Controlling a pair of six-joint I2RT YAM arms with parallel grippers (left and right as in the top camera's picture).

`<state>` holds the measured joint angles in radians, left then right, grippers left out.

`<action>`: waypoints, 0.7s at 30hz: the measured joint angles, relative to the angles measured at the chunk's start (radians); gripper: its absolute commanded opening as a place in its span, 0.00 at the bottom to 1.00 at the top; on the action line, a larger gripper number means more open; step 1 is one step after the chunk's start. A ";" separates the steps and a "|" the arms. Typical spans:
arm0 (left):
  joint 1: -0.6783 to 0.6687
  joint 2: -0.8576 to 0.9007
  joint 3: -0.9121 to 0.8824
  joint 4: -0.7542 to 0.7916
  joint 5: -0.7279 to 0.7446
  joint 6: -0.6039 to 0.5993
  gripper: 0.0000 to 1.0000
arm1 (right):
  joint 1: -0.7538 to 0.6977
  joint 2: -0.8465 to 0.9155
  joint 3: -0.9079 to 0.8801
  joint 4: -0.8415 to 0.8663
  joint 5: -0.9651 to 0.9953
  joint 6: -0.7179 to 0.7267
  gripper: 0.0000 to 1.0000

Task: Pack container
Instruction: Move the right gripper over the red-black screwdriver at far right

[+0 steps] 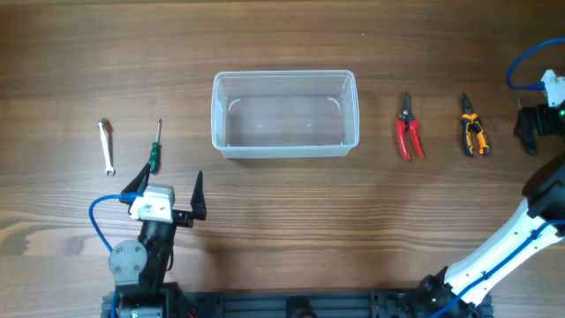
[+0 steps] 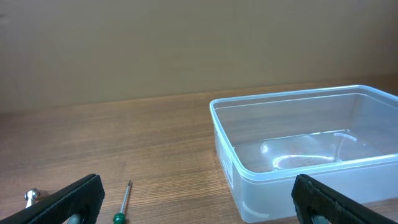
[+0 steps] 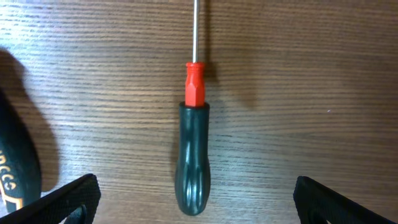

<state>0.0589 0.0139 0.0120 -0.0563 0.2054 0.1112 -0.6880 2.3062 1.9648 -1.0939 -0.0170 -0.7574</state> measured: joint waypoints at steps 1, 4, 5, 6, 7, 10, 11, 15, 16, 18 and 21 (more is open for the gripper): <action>0.000 0.000 0.000 0.000 0.000 0.000 1.00 | 0.000 0.000 0.000 0.005 0.000 0.000 1.00; 0.000 0.000 0.000 0.000 0.000 0.000 1.00 | 0.000 0.001 0.000 0.011 0.000 0.004 1.00; 0.000 0.000 0.000 0.000 0.000 0.000 1.00 | 0.000 0.002 0.000 0.011 0.000 0.005 1.00; 0.000 0.000 0.000 0.000 0.000 0.000 1.00 | 0.000 0.003 0.000 0.010 0.000 0.008 1.00; 0.000 0.000 0.000 0.000 0.000 0.000 1.00 | 0.000 0.007 0.000 0.009 0.000 0.012 1.00; 0.000 0.000 0.000 0.000 0.000 0.000 1.00 | 0.000 0.029 0.000 0.011 0.011 0.022 1.00; 0.000 0.000 0.000 0.000 0.000 0.000 1.00 | 0.001 0.036 0.000 0.013 0.018 0.024 1.00; 0.000 0.000 0.000 0.000 0.000 0.000 1.00 | 0.012 0.048 0.000 0.021 0.045 0.029 1.00; 0.000 0.000 0.000 0.000 0.000 0.000 1.00 | 0.014 0.048 0.000 0.023 0.048 0.031 1.00; 0.000 0.000 0.000 0.000 0.000 0.000 1.00 | 0.021 0.048 0.000 0.026 0.052 0.034 1.00; 0.000 0.000 0.000 0.000 0.000 0.000 1.00 | 0.025 0.048 0.000 0.026 0.052 0.038 1.00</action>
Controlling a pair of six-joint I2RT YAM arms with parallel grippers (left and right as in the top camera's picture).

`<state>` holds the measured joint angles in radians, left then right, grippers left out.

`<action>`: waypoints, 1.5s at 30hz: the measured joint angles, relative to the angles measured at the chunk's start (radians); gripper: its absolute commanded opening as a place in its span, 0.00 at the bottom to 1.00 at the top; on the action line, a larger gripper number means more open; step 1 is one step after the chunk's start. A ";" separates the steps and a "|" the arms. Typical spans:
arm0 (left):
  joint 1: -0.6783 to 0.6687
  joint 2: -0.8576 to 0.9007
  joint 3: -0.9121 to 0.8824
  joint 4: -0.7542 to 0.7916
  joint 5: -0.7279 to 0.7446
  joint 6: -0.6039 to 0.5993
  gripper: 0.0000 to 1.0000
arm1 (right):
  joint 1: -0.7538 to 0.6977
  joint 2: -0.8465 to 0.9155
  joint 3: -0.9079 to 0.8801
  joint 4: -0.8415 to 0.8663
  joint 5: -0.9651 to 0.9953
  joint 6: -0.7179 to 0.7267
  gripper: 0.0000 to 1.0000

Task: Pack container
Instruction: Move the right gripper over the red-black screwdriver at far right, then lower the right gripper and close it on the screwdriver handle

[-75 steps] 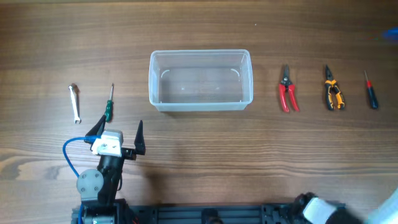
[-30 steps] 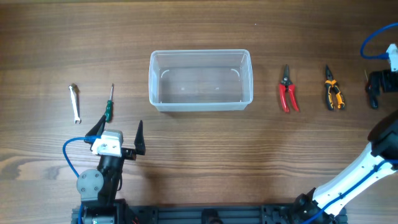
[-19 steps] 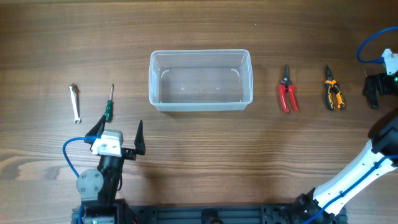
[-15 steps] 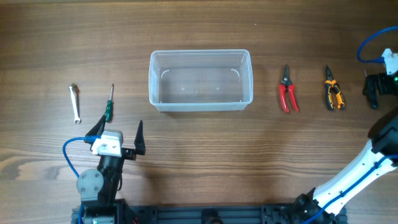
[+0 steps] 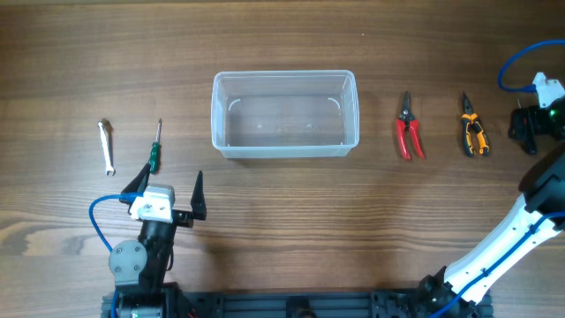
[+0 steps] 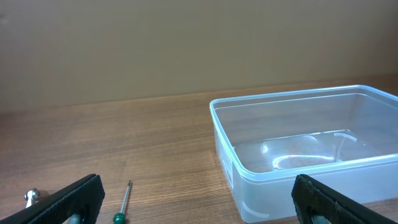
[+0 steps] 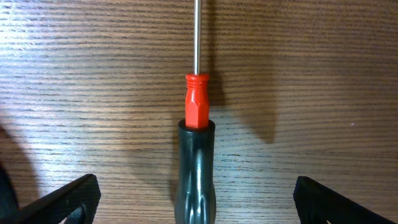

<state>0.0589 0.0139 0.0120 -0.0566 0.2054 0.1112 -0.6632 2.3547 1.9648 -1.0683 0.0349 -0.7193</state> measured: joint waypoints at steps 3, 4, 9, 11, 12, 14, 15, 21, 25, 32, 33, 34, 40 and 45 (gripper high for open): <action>0.000 0.000 0.000 0.000 0.000 0.000 1.00 | 0.000 0.000 0.000 -0.014 -0.002 0.000 1.00; 0.000 0.000 0.000 0.000 0.000 0.000 1.00 | 0.000 0.000 0.000 -0.019 -0.005 0.000 1.00; 0.000 0.000 0.000 0.000 0.000 0.000 1.00 | 0.000 0.000 0.000 -0.020 -0.008 0.001 1.00; 0.000 0.000 0.000 0.000 0.000 0.000 1.00 | 0.000 0.000 0.000 -0.020 -0.008 0.004 1.00; 0.000 0.000 0.000 0.000 0.000 0.000 1.00 | 0.000 0.000 0.000 -0.019 -0.008 0.007 1.00; 0.000 0.000 0.000 0.000 0.000 0.000 1.00 | 0.000 0.000 0.000 -0.017 -0.007 0.016 1.00; 0.000 0.000 0.000 0.000 0.000 0.000 1.00 | 0.000 0.000 0.000 -0.015 -0.006 0.019 1.00; 0.000 0.000 0.000 0.000 0.000 0.000 1.00 | 0.000 0.000 0.000 -0.015 0.004 0.032 1.00; 0.000 0.000 0.000 0.000 0.000 0.000 1.00 | 0.000 0.000 0.000 -0.014 0.008 0.045 1.00; 0.000 0.000 0.000 0.000 0.000 0.000 1.00 | 0.000 0.000 0.000 -0.008 0.011 0.045 1.00; 0.000 0.000 0.000 0.000 0.000 0.000 1.00 | 0.000 0.000 0.000 -0.008 0.011 0.046 1.00; 0.000 0.000 0.000 0.000 0.000 0.000 1.00 | 0.000 0.000 0.000 -0.009 0.011 0.046 1.00; 0.000 0.000 0.000 0.000 0.000 0.000 1.00 | 0.000 0.032 0.001 -0.024 0.011 0.048 1.00; 0.000 0.000 0.000 0.000 0.000 0.000 1.00 | 0.000 0.047 0.009 -0.029 0.005 0.053 1.00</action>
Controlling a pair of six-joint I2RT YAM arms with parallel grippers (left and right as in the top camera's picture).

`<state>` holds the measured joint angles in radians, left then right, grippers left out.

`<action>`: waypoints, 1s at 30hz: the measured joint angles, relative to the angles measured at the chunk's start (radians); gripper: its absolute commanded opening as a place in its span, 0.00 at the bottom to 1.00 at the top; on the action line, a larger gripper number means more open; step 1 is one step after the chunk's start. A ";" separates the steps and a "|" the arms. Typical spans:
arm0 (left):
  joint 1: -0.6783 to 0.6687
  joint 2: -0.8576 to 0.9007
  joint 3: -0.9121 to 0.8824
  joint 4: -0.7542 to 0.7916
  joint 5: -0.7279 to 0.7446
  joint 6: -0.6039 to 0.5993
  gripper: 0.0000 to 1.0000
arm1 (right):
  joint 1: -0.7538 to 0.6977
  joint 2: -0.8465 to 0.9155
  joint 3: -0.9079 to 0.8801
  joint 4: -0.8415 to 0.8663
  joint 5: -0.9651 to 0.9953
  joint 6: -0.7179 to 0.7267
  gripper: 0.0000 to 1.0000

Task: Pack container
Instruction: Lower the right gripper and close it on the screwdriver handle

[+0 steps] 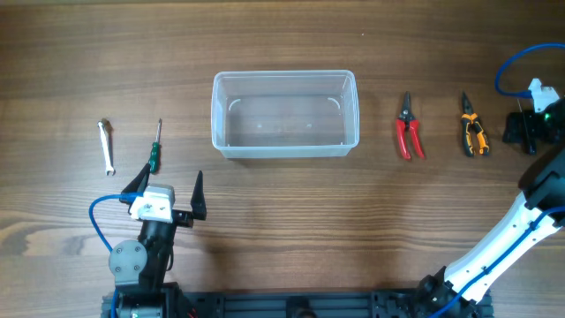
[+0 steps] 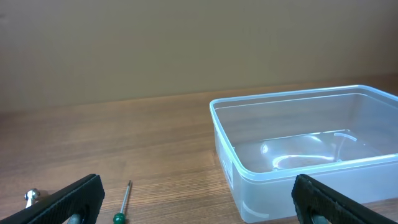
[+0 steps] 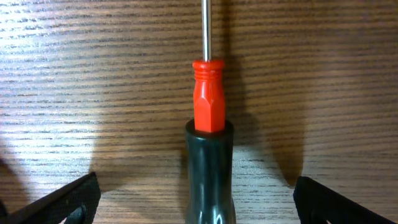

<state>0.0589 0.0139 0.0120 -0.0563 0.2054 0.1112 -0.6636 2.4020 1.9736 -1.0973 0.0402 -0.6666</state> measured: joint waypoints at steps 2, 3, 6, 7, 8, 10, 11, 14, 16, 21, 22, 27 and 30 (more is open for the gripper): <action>0.000 0.000 0.000 0.000 0.000 0.000 1.00 | 0.000 0.000 0.000 0.001 0.002 0.000 1.00; 0.000 0.000 0.000 0.000 0.000 0.000 1.00 | 0.000 0.000 0.000 0.002 0.002 0.000 1.00; 0.000 0.000 0.000 0.000 0.000 0.000 1.00 | 0.000 0.000 0.000 0.006 0.005 0.000 1.00; 0.000 0.000 0.000 0.000 0.000 0.000 1.00 | 0.000 0.000 0.000 0.010 0.005 0.000 1.00; 0.000 0.000 0.000 0.000 0.000 0.000 1.00 | 0.000 0.000 0.000 0.017 0.005 0.000 1.00; 0.000 0.000 0.000 0.000 0.000 0.000 1.00 | 0.000 0.000 0.001 0.026 0.005 0.000 1.00; 0.000 0.000 0.000 0.000 0.000 0.000 1.00 | 0.000 0.000 0.002 0.032 0.005 0.000 1.00; 0.000 0.000 0.000 0.000 0.000 0.000 1.00 | 0.000 0.000 0.004 0.051 0.006 0.000 1.00; 0.000 0.000 0.000 0.000 0.000 0.000 1.00 | 0.000 0.000 0.004 0.060 0.006 0.000 1.00; 0.000 0.000 0.000 0.000 0.000 0.000 1.00 | 0.000 0.000 0.005 0.075 0.005 0.000 1.00; 0.000 0.000 0.000 0.000 0.000 0.000 1.00 | 0.000 0.000 0.006 0.076 0.004 0.000 1.00; 0.000 0.000 0.000 0.000 0.000 0.000 1.00 | -0.001 0.001 0.006 0.083 -0.021 0.000 1.00; 0.000 0.000 0.000 0.000 0.000 0.000 1.00 | -0.001 0.002 0.006 0.086 -0.037 0.000 1.00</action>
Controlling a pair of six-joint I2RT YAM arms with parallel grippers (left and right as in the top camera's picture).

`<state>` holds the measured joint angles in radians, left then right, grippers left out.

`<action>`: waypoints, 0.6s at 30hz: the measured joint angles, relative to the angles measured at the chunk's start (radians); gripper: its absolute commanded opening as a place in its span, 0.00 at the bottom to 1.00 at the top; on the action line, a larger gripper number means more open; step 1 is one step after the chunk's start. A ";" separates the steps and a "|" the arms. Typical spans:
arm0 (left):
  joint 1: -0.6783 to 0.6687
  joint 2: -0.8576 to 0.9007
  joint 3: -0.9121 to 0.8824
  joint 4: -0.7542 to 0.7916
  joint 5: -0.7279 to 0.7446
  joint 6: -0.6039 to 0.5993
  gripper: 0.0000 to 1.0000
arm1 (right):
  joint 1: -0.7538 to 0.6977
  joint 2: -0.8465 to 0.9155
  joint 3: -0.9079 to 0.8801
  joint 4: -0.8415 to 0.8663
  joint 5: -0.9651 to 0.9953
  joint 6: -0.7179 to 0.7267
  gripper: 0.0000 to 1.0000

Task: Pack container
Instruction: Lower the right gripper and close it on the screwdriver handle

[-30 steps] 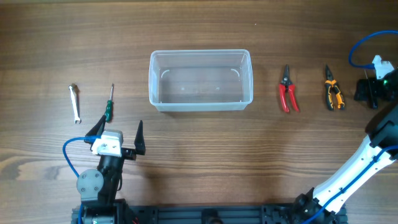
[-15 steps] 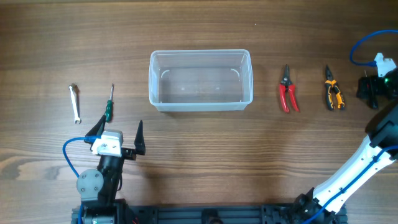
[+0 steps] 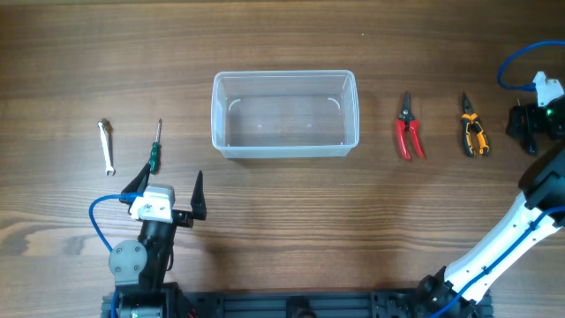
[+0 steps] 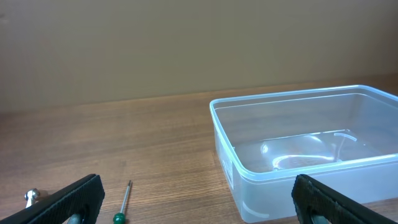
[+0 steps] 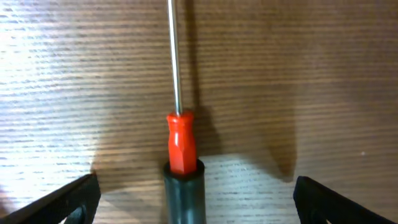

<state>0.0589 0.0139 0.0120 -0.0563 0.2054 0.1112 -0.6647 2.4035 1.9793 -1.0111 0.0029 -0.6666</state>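
Observation:
The clear plastic container (image 3: 284, 113) stands empty at the table's middle and shows in the left wrist view as the container (image 4: 305, 143). A screwdriver with a dark handle and red collar (image 5: 182, 155) lies under my right gripper (image 5: 198, 205), which is open, its fingers (image 5: 68, 199) standing on either side of the handle. In the overhead view the right gripper (image 3: 528, 119) sits at the far right edge and hides that screwdriver. My left gripper (image 3: 168, 189) rests open near the front left, holding nothing.
Red pliers (image 3: 408, 126) and orange-black pliers (image 3: 473, 125) lie right of the container. Left of it lie a small green-handled screwdriver (image 3: 155, 148) and a small wrench (image 3: 106, 146). The table's right edge is close to the right gripper.
In the right wrist view the screwdriver sits lower and further left, with more shaft and less handle showing. Overhead, the right gripper has shifted slightly right and back. It is still open.
The right gripper stayed open above the dark-handled screwdriver at the far right throughout. The whole handle showed first, then it loomed larger at each moment, and now mostly shaft and collar show. The left arm and the other tools have not moved.

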 measured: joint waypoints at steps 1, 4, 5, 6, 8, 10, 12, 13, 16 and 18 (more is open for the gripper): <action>0.000 0.000 0.000 0.000 0.000 0.000 1.00 | 0.000 0.000 0.000 0.000 -0.003 0.000 1.00; 0.000 0.000 0.000 0.000 0.000 0.000 1.00 | 0.000 0.000 0.000 0.000 -0.006 0.000 1.00; 0.000 0.000 0.000 0.000 0.000 0.000 1.00 | 0.000 0.001 0.000 -0.001 -0.007 0.000 1.00; 0.000 0.000 0.000 0.000 0.000 0.000 1.00 | 0.000 0.001 0.000 -0.001 -0.007 0.000 1.00; 0.000 0.000 0.000 0.000 0.000 0.000 1.00 | 0.000 0.001 0.000 -0.001 -0.010 0.000 1.00; 0.000 0.000 0.000 0.000 0.000 0.000 1.00 | 0.000 0.001 0.000 -0.002 -0.010 0.000 1.00; 0.000 0.000 0.000 0.000 0.000 0.000 1.00 | 0.000 0.001 0.000 -0.002 -0.010 0.000 1.00; 0.000 0.000 0.000 0.000 0.000 0.000 1.00 | 0.000 0.001 0.000 -0.004 -0.010 0.000 1.00; 0.000 0.000 0.000 0.000 0.000 0.000 1.00 | 0.000 0.002 0.000 -0.008 -0.014 0.000 1.00; 0.000 0.000 0.000 0.000 0.000 0.000 1.00 | 0.000 0.002 0.000 -0.010 -0.015 0.000 1.00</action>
<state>0.0589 0.0139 0.0120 -0.0566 0.2054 0.1112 -0.6647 2.4050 1.9793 -1.0206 -0.0124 -0.6662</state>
